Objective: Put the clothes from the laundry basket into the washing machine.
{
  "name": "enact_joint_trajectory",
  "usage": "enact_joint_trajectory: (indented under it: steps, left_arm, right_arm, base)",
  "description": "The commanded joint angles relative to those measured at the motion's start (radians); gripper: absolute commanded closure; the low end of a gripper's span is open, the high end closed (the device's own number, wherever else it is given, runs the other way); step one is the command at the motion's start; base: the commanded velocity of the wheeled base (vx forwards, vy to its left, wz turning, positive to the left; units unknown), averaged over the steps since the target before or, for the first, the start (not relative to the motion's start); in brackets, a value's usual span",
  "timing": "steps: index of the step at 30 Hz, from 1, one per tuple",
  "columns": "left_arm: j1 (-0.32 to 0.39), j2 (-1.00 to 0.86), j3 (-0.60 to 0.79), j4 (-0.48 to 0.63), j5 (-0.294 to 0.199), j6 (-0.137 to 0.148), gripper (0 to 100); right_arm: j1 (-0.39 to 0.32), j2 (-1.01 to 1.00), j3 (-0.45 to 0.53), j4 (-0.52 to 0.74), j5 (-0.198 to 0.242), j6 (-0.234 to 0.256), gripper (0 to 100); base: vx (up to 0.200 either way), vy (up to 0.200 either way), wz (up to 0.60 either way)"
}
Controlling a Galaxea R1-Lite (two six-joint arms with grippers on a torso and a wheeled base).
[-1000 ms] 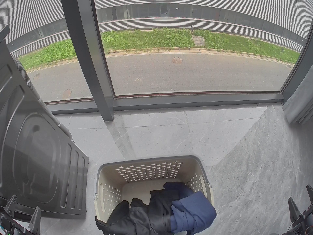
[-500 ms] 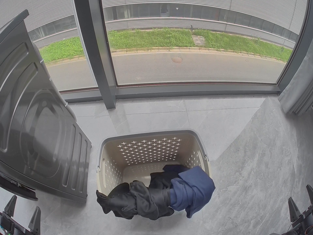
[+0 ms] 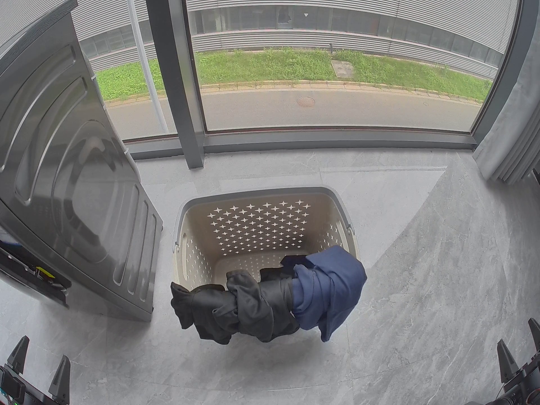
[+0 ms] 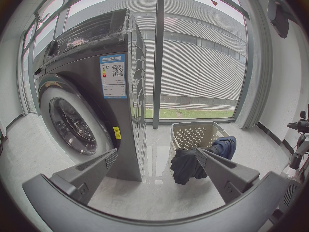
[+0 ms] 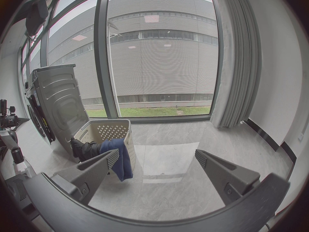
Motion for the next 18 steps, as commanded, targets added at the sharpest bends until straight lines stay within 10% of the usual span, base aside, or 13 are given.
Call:
enact_joint_trajectory:
  steps: [1,18]
  left_arm:
    - [0.0,-0.015,0.018,0.0,0.0,-0.001,0]
    - [0.0,-0.013,0.018,0.0,0.002,0.0,0]
  right_arm:
    - [0.0,-0.014,0.016,0.0,-0.001,0.001,0]
    - [0.0,-0.014,0.016,0.0,-0.001,0.001,0]
  base:
    - [-0.2,0.0,0.0]
    - [-0.141,0.0,0.0]
